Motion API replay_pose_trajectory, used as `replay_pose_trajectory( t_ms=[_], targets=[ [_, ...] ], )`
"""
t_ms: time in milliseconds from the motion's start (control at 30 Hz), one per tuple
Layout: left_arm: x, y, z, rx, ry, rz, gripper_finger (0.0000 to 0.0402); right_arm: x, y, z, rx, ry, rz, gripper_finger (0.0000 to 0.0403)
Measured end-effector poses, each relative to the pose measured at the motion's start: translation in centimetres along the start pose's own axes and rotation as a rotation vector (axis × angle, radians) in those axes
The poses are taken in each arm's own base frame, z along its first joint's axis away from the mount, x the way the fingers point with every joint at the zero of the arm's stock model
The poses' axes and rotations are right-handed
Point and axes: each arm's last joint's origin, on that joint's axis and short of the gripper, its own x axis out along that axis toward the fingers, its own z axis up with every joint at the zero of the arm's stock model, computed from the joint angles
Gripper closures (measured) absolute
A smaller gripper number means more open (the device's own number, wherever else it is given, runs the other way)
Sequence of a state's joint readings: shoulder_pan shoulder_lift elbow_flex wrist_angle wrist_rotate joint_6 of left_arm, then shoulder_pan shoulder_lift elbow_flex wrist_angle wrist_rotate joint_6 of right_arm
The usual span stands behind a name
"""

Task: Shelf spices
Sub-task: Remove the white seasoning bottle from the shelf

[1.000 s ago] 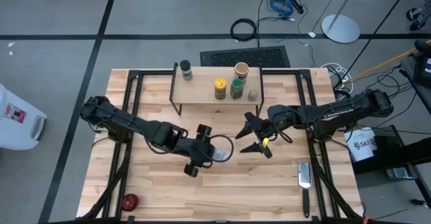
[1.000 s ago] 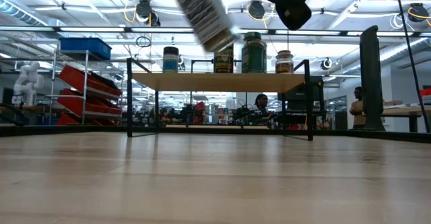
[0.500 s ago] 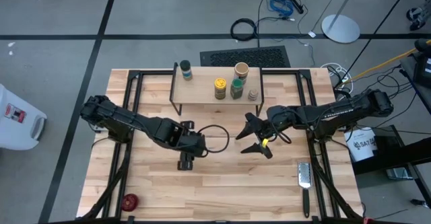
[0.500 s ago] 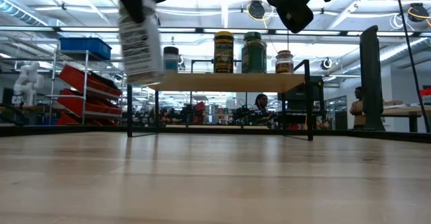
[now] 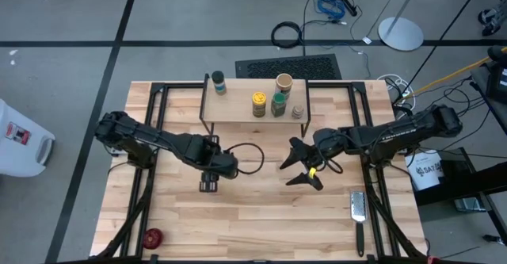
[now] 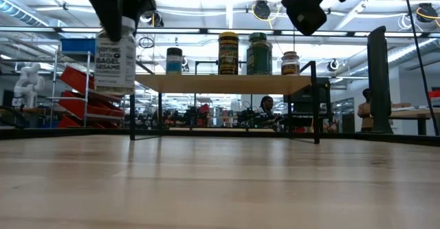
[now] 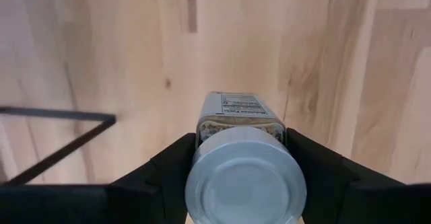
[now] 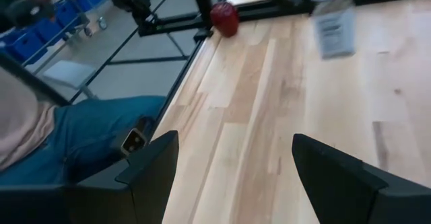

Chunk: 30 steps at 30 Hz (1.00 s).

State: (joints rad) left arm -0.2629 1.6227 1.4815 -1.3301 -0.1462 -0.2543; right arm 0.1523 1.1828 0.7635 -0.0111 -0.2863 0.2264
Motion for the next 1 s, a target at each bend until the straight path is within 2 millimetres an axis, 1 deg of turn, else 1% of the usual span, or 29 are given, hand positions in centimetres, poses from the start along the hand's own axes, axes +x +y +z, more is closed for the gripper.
replay_pose_trajectory(
  t_ms=[167, 333, 433, 567, 633, 700, 800, 900, 1000],
  targets=[
    [-1.4, 0.5, -1.1, -0.013, -0.047, -0.022, 0.0195, 0.2, 0.9, -0.6, -0.004, 0.051, 0.025, 0.0124],
    [-2.2, 1.3, -3.8, -0.077, -0.078, -0.036, 0.0195, 0.4, 1.7, -0.9, -0.016, 0.068, 0.052, 0.0124],
    [-2.2, 1.7, -5.7, -0.134, -0.125, -0.052, 0.0195, 0.5, 2.0, -1.0, 0.001, 0.074, 0.065, 0.0124],
    [-1.3, 1.7, -7.8, -0.206, -0.243, -0.097, 0.0195, 0.5, 2.4, -1.1, 0.004, 0.079, 0.076, 0.0124],
    [-0.7, 1.7, -8.5, -0.229, -0.298, -0.119, 0.0195, 0.6, 2.4, -1.1, 0.003, 0.079, 0.078, 0.0124],
    [0.2, 1.7, -8.9, -0.235, -0.329, -0.130, 0.0195, 0.6, 2.4, -1.1, 0.003, 0.078, 0.077, 0.0124],
    [1.4, 1.6, -9.3, -0.233, -0.317, -0.123, 0.0195, 0.6, 2.4, -1.1, 0.003, 0.077, 0.077, 0.0124],
    [2.1, 1.6, -9.2, -0.234, -0.296, -0.115, 0.0195, 0.6, 2.4, -1.0, -0.001, 0.063, 0.081, 0.0124],
    [2.4, 1.5, -9.0, -0.232, -0.275, -0.132, 0.0195, 0.6, 2.5, -0.8, -0.015, 0.043, 0.085, 0.0124]
  ],
)
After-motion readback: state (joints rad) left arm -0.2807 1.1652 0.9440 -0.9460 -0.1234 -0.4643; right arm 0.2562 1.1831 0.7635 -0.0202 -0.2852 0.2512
